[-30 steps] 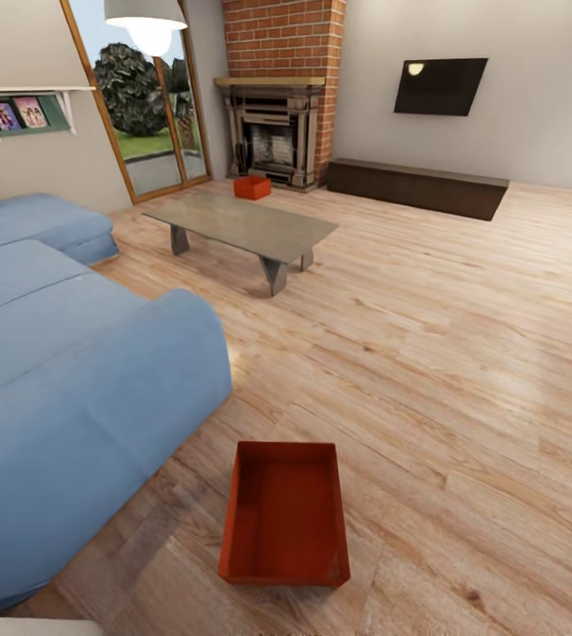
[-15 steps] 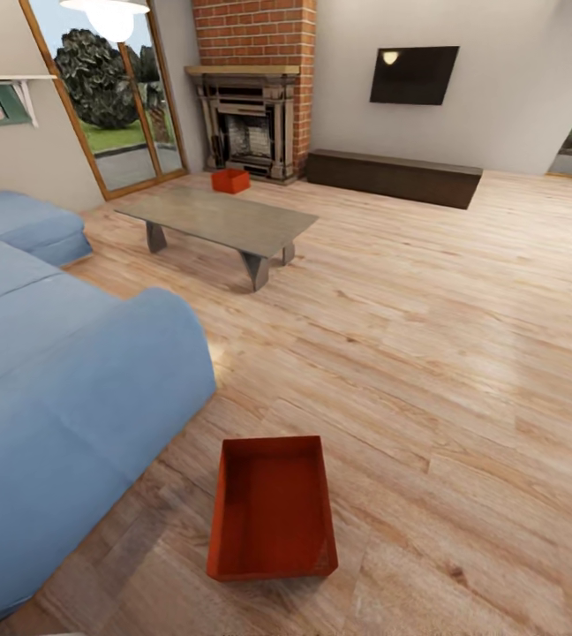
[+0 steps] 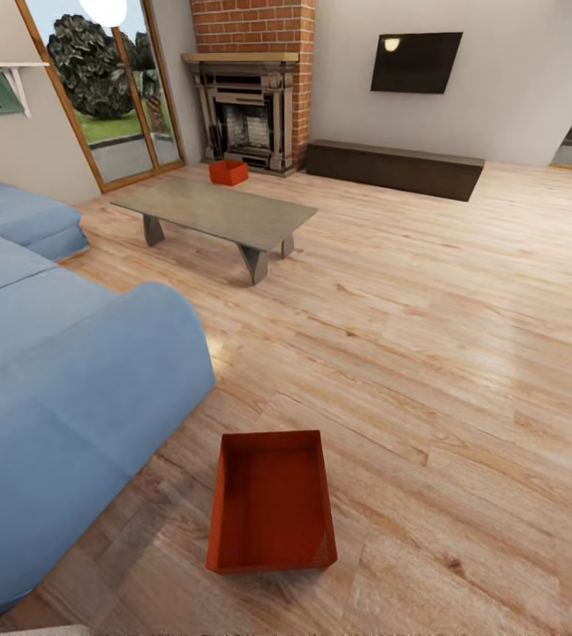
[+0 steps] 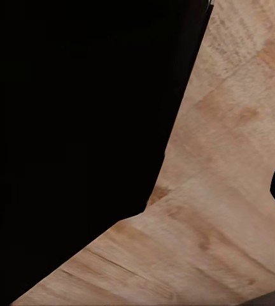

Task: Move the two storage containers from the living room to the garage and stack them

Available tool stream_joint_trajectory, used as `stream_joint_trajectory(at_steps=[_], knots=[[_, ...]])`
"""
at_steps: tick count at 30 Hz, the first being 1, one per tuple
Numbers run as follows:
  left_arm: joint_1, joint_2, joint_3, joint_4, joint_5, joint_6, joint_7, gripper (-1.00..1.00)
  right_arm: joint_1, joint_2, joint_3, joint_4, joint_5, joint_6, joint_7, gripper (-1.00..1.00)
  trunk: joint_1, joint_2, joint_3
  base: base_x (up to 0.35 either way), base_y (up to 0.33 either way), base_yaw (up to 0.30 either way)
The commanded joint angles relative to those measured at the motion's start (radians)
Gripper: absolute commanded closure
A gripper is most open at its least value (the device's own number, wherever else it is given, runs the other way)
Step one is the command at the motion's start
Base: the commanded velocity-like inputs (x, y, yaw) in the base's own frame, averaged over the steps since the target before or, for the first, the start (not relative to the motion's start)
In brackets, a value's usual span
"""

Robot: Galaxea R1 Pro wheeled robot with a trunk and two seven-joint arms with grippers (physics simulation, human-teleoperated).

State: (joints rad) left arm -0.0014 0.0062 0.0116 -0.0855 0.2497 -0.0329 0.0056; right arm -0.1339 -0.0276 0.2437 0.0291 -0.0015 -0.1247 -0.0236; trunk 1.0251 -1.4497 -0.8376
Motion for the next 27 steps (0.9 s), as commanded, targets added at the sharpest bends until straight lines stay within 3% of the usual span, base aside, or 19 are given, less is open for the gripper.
stream_joint_trajectory(at_steps=[1,27], knots=[[0.000,0.000,0.001,0.000,0.003,-0.002,0.001,-1.00,-0.001,0.000,0.006,0.003,0.000,-0.006,-0.002,-1.00,0.000,0.000,-0.002,0.000,0.000,0.000],[0.000,0.000,0.001,0.001,0.004,-0.002,0.001,-1.00,-0.001,-0.007,0.005,0.003,0.000,-0.006,-0.001,-1.00,0.000,0.000,-0.044,0.000,0.000,0.000]])
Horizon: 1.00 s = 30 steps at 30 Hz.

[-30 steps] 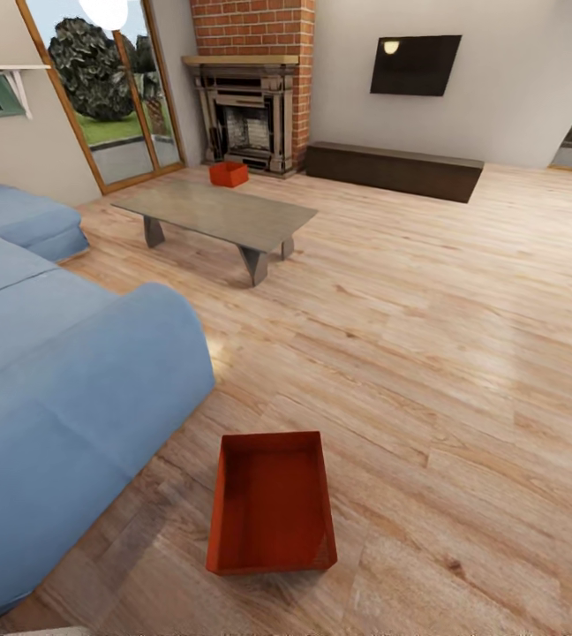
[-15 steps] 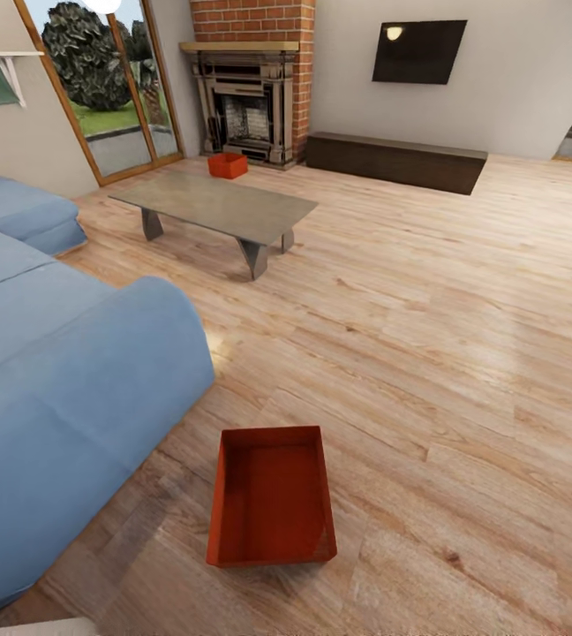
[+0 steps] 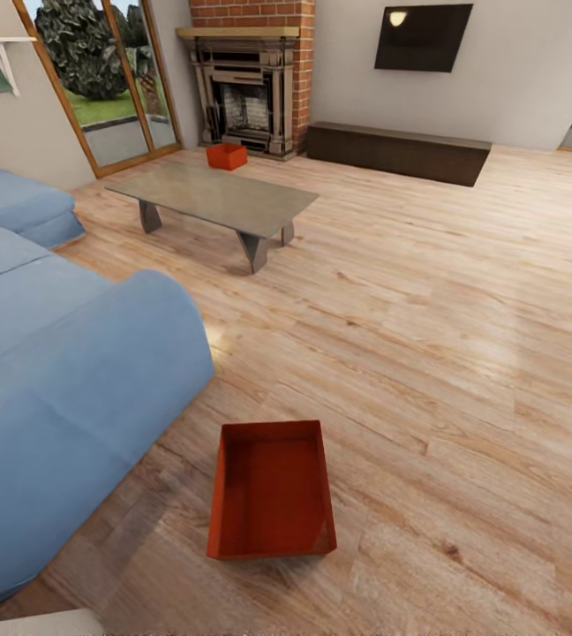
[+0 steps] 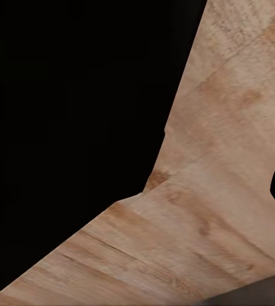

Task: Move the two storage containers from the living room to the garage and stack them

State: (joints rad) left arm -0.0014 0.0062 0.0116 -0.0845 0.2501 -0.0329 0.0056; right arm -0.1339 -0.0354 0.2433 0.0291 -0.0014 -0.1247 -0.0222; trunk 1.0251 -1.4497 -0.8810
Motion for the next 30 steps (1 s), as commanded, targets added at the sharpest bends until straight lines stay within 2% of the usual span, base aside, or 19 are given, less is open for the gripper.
stream_joint_trajectory(at_steps=[1,30], knots=[[0.000,0.000,0.001,0.000,0.003,-0.002,0.001,-1.00,-0.001,0.000,0.005,0.003,0.000,-0.006,-0.002,-1.00,0.000,0.000,-0.002,0.000,0.000,0.000],[0.000,0.000,0.001,0.000,0.005,-0.002,0.001,-1.00,-0.001,-0.001,0.006,0.003,0.000,0.018,-0.002,-1.00,0.000,0.000,-0.049,0.000,0.000,0.064]])
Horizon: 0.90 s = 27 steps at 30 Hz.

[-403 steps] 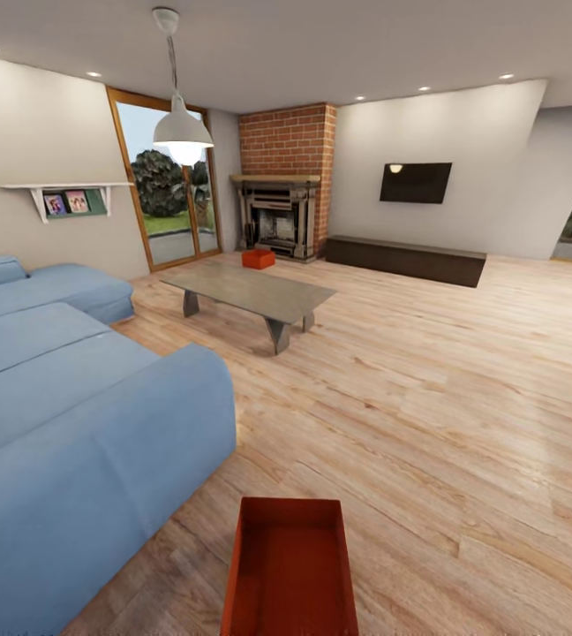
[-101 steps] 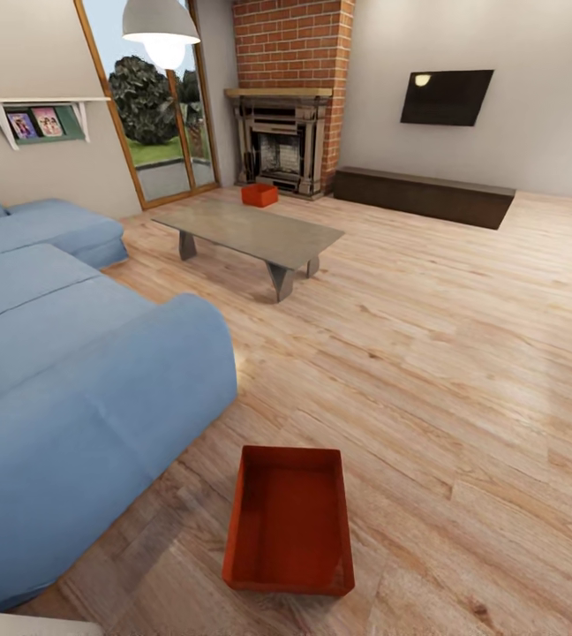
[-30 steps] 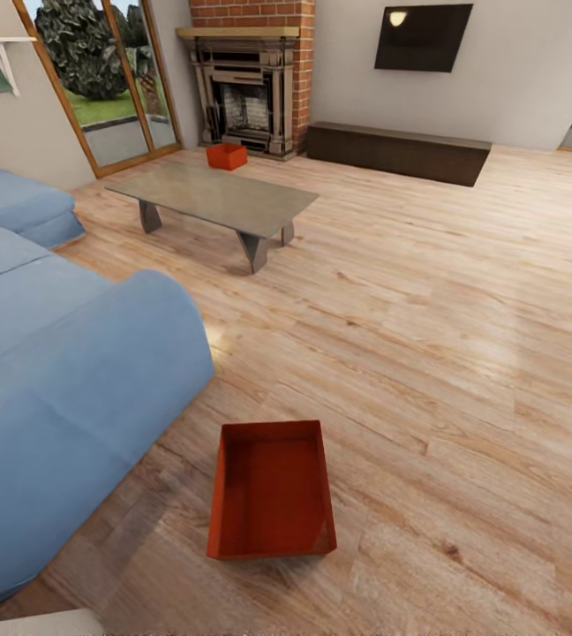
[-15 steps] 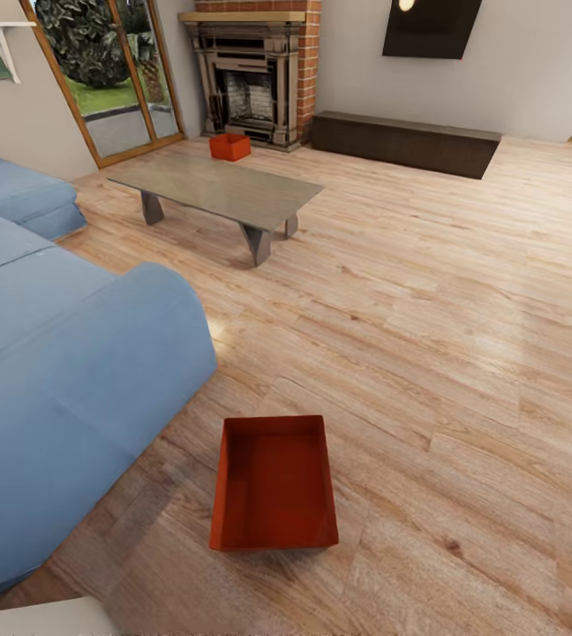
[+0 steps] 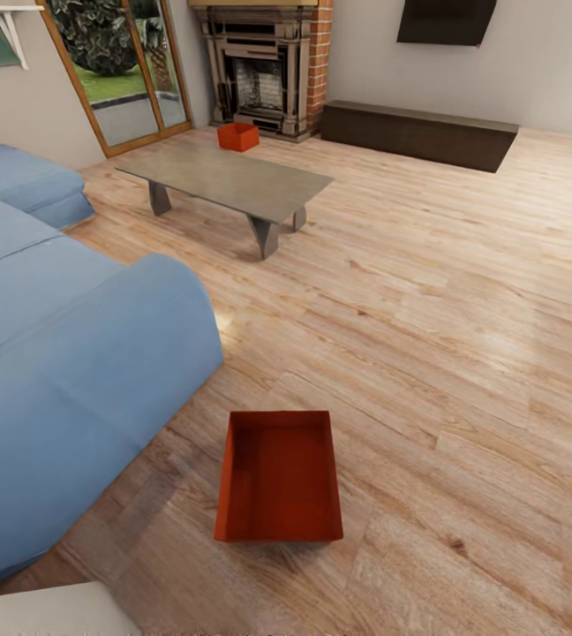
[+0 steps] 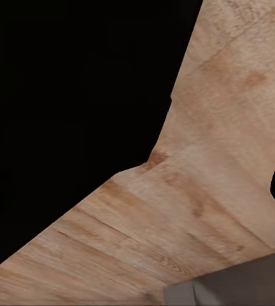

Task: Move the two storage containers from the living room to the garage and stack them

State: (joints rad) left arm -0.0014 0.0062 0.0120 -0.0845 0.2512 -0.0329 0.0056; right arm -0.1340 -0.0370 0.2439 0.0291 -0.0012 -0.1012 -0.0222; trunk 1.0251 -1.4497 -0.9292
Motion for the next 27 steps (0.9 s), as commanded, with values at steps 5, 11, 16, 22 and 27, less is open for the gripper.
stream_joint_trajectory(at_steps=[5,11,16,22,27], knots=[[0.000,0.000,0.000,0.000,0.003,-0.002,0.001,-1.00,-0.001,0.000,0.005,0.003,0.000,-0.005,-0.002,-1.00,0.000,0.000,-0.009,0.000,0.000,0.082],[0.000,0.000,0.000,0.000,0.003,-0.002,0.001,-1.00,-0.001,0.001,0.005,0.003,0.000,-0.005,-0.001,-1.00,0.000,0.000,-0.018,0.000,0.000,0.082],[0.000,0.000,0.000,0.000,0.003,-0.002,0.001,-1.00,-0.001,0.001,0.005,0.003,0.000,-0.005,-0.001,-1.00,0.000,0.000,-0.026,0.000,0.000,0.081],[0.000,0.000,0.000,0.000,0.003,-0.002,0.001,-1.00,-0.001,0.000,0.005,0.003,0.000,-0.006,-0.002,-1.00,0.000,0.000,-0.036,0.000,0.000,0.078],[0.000,0.000,0.000,0.000,0.003,-0.002,0.001,-1.00,-0.001,0.000,0.005,0.003,0.000,-0.006,-0.002,-1.00,0.000,0.000,-0.044,0.000,0.000,0.077]])
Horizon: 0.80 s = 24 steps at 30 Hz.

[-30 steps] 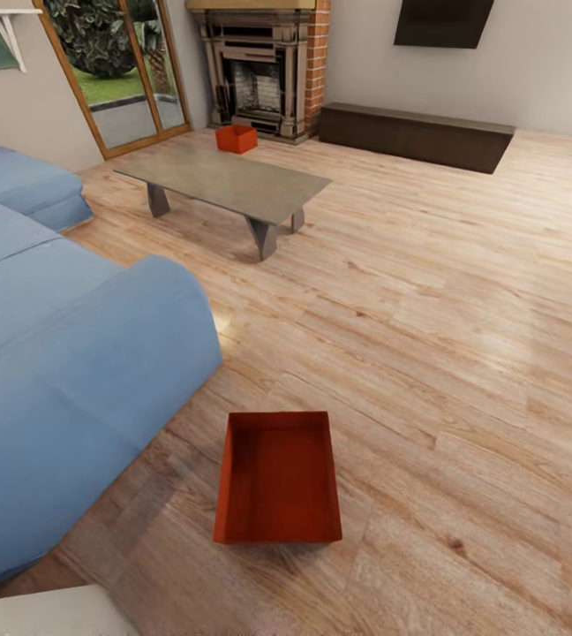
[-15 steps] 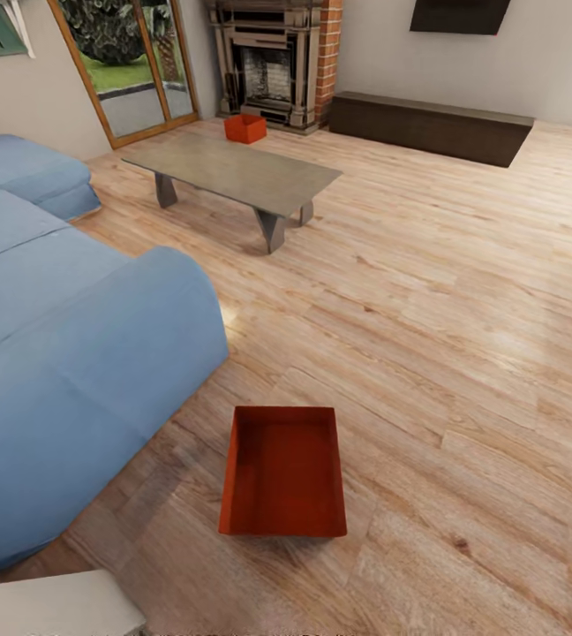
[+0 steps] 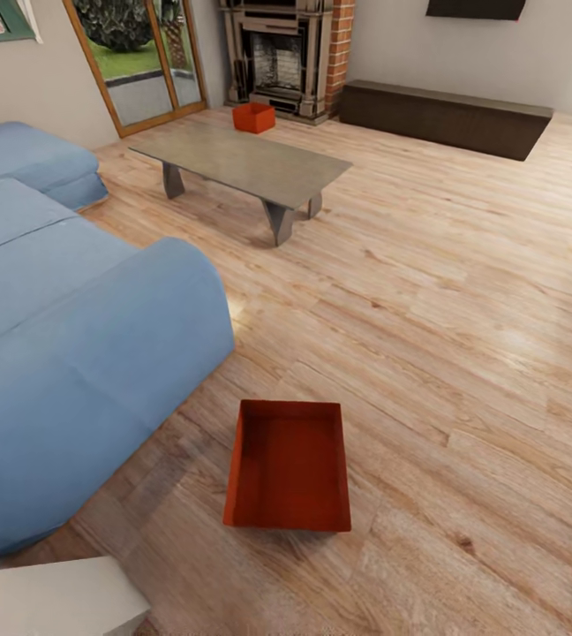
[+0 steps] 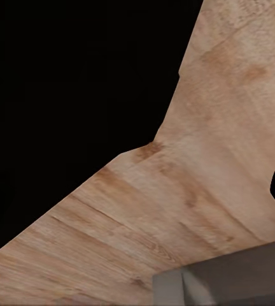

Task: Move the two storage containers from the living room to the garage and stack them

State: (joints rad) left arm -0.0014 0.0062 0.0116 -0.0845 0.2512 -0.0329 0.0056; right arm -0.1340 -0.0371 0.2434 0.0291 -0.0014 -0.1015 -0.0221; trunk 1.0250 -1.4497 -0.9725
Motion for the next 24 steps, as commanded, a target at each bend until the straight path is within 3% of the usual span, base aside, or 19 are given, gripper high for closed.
stream_joint_trajectory(at_steps=[1,24], knots=[[0.000,0.000,0.001,0.000,0.003,-0.002,0.001,-1.00,-0.001,0.000,0.005,0.003,0.000,-0.006,-0.002,-1.00,0.000,0.000,-0.002,0.000,0.000,0.077],[0.000,0.000,0.001,0.000,0.003,-0.002,0.001,-1.00,-0.001,0.000,0.007,0.003,0.003,-0.010,-0.002,-1.00,0.000,0.000,-0.009,0.000,0.000,0.015]])
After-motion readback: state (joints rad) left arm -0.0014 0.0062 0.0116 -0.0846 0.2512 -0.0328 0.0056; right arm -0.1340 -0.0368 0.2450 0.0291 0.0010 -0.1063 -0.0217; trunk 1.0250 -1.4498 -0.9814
